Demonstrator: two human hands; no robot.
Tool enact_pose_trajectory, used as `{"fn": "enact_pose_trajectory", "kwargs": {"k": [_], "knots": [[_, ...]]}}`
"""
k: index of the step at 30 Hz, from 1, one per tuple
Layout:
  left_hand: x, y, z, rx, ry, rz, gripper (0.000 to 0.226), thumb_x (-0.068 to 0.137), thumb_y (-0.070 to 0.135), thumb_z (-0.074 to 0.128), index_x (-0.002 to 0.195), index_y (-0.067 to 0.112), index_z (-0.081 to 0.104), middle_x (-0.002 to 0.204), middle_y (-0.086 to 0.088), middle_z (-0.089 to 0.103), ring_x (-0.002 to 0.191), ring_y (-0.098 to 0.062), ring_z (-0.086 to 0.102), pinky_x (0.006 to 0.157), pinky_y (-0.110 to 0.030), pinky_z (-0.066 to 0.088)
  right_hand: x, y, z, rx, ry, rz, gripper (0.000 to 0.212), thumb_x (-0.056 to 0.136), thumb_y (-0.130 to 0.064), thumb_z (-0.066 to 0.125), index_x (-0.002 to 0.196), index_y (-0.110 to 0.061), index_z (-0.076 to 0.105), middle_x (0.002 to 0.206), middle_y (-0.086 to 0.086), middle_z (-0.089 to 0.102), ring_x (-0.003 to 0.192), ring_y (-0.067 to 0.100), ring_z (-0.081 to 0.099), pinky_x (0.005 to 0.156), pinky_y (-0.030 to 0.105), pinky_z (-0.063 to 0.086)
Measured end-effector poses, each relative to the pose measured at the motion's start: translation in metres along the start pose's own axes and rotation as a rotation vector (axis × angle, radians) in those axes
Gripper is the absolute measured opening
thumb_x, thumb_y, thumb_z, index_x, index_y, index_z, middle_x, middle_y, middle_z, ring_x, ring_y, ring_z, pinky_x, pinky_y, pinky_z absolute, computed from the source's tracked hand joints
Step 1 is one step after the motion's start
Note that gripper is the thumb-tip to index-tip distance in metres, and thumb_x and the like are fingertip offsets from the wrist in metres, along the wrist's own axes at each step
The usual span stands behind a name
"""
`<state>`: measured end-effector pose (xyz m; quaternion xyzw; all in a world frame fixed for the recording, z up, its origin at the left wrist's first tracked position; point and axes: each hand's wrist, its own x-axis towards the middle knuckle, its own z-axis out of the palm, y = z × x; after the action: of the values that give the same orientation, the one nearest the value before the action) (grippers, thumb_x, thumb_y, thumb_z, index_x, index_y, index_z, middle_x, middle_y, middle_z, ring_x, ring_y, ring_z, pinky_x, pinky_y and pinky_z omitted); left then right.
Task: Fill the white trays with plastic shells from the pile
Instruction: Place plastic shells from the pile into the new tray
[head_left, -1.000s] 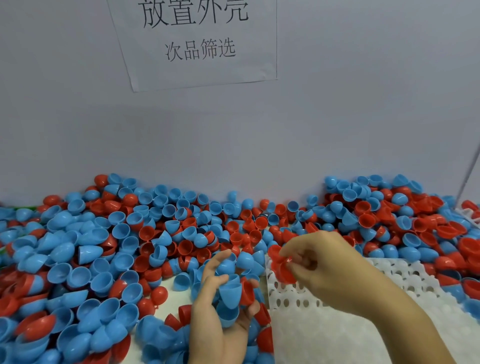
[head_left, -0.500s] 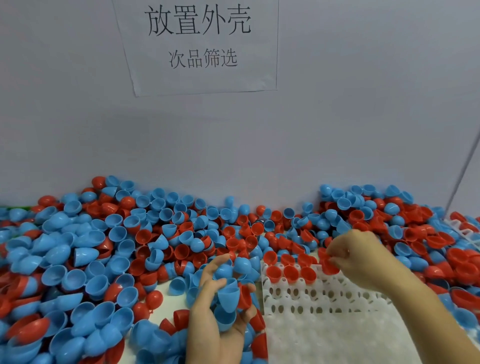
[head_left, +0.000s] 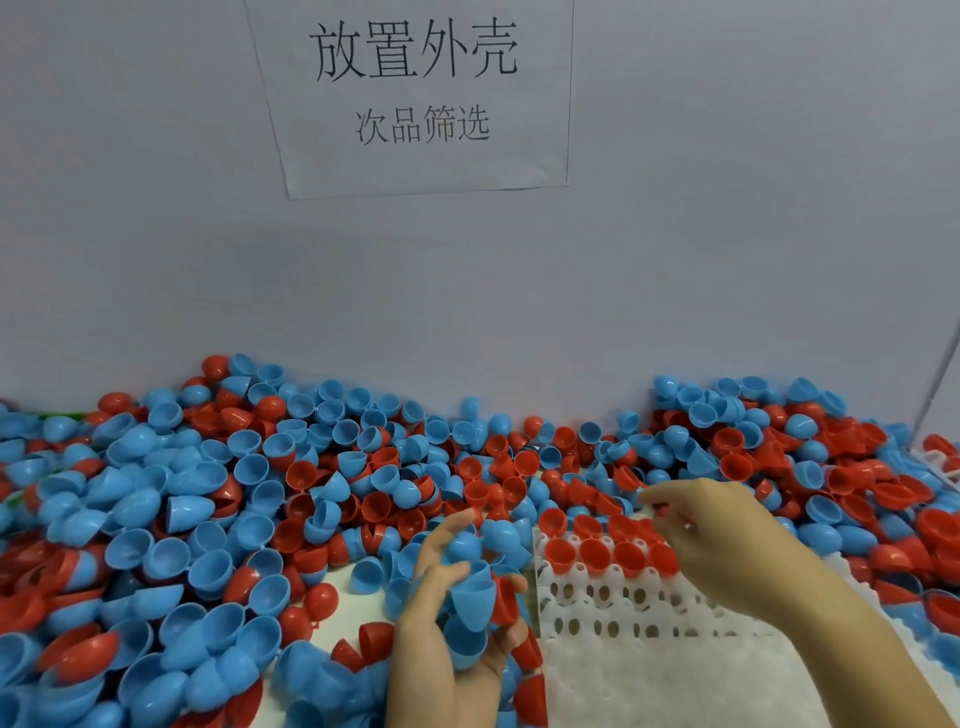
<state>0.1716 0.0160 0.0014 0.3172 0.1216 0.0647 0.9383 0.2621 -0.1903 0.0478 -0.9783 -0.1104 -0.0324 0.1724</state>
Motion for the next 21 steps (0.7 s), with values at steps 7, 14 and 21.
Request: {"fn": "enact_pose_trajectory", "kwargs": {"k": [7, 14, 21], "knots": [[0.005, -0.005, -0.006, 0.211, -0.007, 0.107, 0.039, 0.064, 0.019, 0.062, 0.095, 0.035, 0.078, 0.093, -0.01, 0.077, 0.066, -0.021, 0.07, 0.048, -0.03, 0.051, -0.025, -0.077, 0.009, 0.415, -0.122, -0.265, 0.03, 0.094, -0.043, 0.062, 0.123, -0.044, 0.062, 0.102, -0.024, 0.064, 0.089, -0.012, 0.061, 0.068, 0.013, 0.053], [0.003, -0.007, -0.002, 0.083, -0.09, 0.013, 0.058, 0.063, 0.016, 0.064, 0.118, 0.033, 0.073, 0.098, -0.017, 0.072, 0.046, -0.016, 0.048, 0.029, -0.022, 0.035, -0.023, -0.079, 0.02, 0.445, -0.079, -0.254, 0.023, 0.094, -0.031, 0.066, 0.116, -0.036, 0.067, 0.092, -0.017, 0.064, 0.09, -0.013, 0.057, 0.066, 0.005, 0.048], [0.0, -0.002, -0.002, 0.047, -0.083, -0.016, 0.039, 0.072, 0.017, 0.061, 0.107, 0.019, 0.078, 0.079, -0.018, 0.065, 0.039, -0.013, 0.042, 0.03, -0.018, 0.029, -0.019, -0.067, 0.018, 0.503, 0.024, -0.227, 0.028, 0.105, -0.028, 0.043, 0.124, -0.035, 0.062, 0.077, -0.028, 0.059, 0.07, -0.009, 0.059, 0.063, 0.008, 0.047]]}}
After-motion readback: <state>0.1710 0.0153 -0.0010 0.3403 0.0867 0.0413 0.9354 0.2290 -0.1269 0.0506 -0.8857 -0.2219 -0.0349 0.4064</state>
